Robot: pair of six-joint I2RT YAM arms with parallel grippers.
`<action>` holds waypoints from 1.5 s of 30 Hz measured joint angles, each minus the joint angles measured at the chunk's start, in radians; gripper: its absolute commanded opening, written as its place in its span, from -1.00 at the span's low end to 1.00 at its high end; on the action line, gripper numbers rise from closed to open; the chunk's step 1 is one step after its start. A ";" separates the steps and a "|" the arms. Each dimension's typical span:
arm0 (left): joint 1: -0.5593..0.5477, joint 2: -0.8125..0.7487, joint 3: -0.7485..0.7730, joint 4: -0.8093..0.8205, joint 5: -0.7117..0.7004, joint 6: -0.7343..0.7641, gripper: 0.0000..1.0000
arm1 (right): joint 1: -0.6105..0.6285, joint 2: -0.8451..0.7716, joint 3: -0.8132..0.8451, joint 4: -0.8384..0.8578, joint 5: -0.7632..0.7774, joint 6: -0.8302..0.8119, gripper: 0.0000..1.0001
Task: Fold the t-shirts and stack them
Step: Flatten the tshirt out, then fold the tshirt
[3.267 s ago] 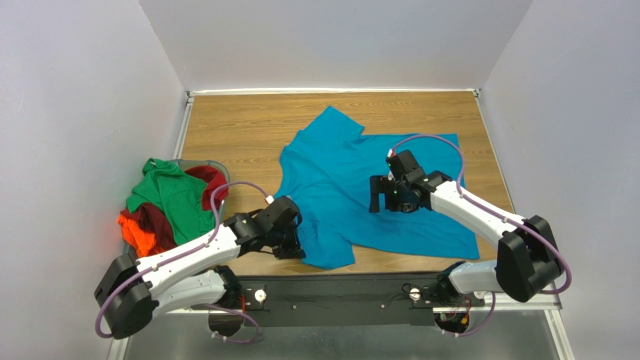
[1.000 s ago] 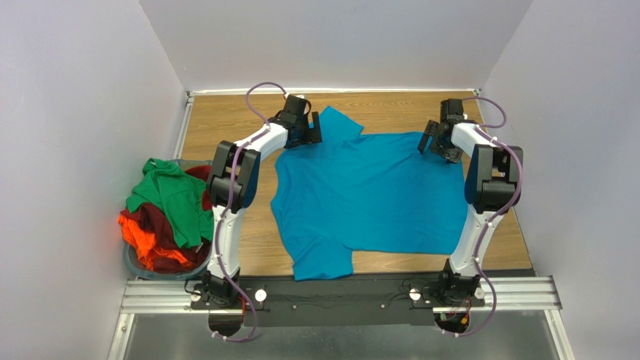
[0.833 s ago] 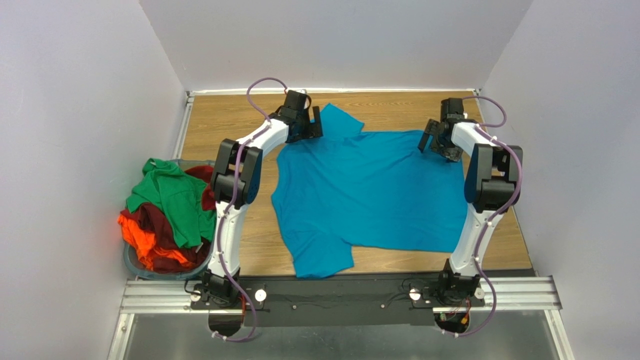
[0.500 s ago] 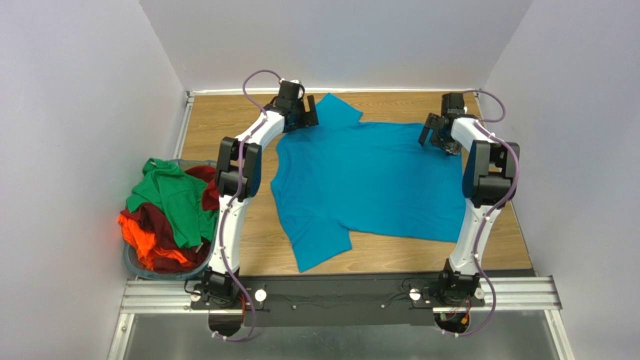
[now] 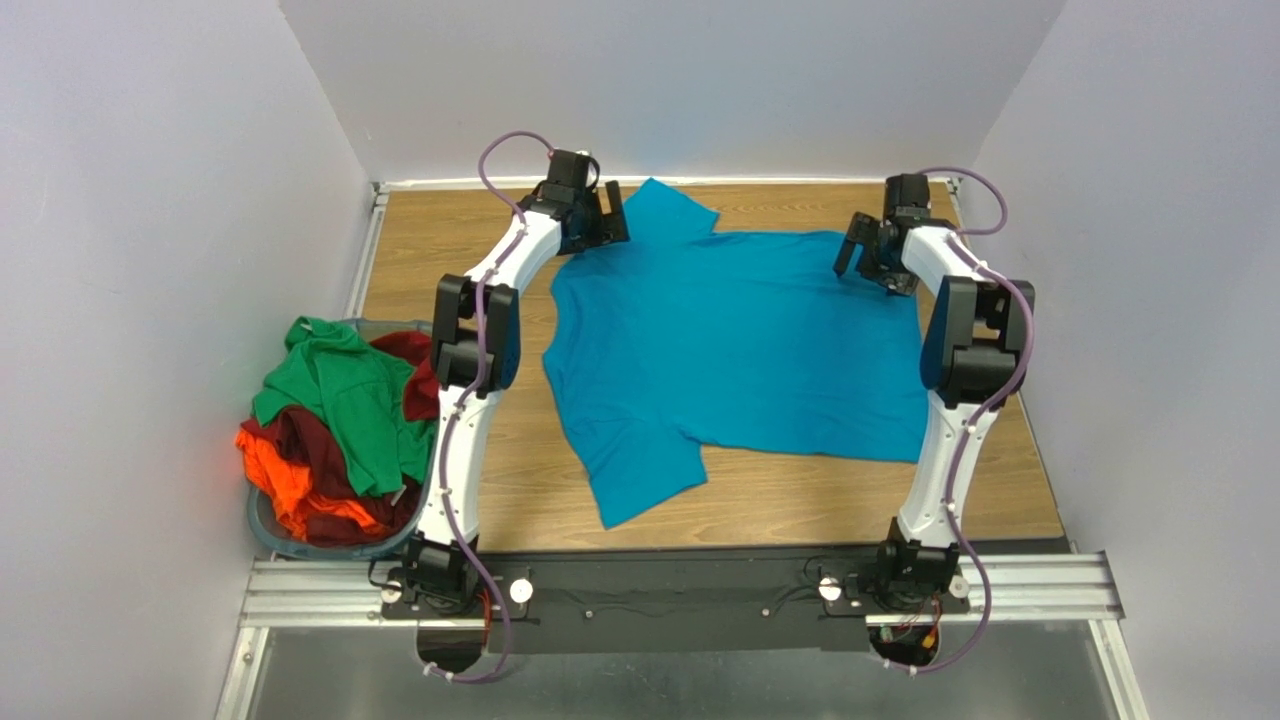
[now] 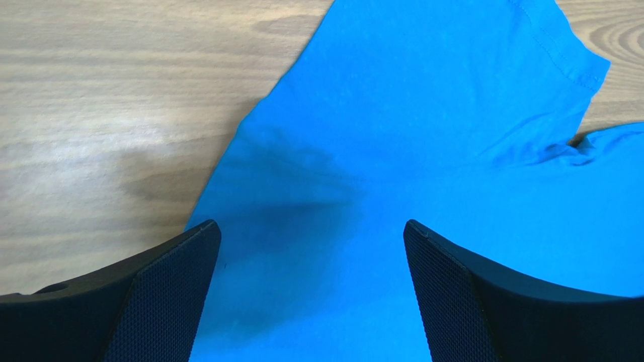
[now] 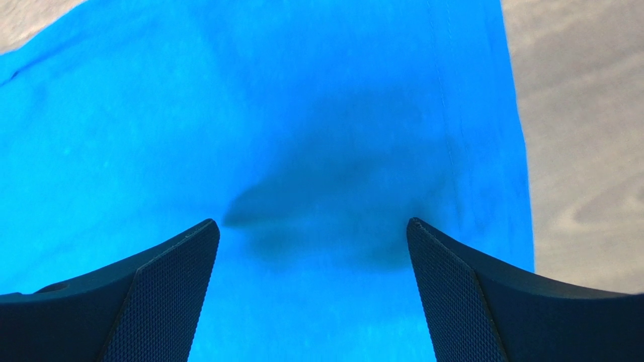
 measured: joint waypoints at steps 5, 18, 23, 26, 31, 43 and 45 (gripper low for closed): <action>-0.006 -0.154 -0.148 -0.008 -0.017 -0.001 0.97 | 0.000 -0.130 -0.067 -0.035 -0.004 0.016 1.00; -0.333 -1.159 -1.224 0.222 -0.155 -0.167 0.97 | 0.000 -0.866 -0.673 -0.036 0.016 0.239 1.00; -0.475 -1.313 -1.497 0.143 -0.178 -0.298 0.97 | 0.000 -1.009 -0.787 -0.061 0.030 0.270 1.00; -0.566 -1.388 -1.558 0.065 -0.187 -0.369 0.97 | 0.000 -1.065 -0.815 -0.055 0.031 0.270 1.00; -0.669 -1.460 -1.615 0.006 -0.167 -0.462 0.97 | 0.000 -1.088 -0.853 -0.055 0.031 0.270 1.00; -0.772 -1.532 -1.743 -0.034 -0.082 -0.601 0.59 | 0.000 -1.127 -0.914 -0.055 0.066 0.291 1.00; -0.776 -1.502 -1.742 -0.022 -0.080 -0.603 0.42 | 0.000 -1.127 -0.919 -0.055 0.068 0.293 1.00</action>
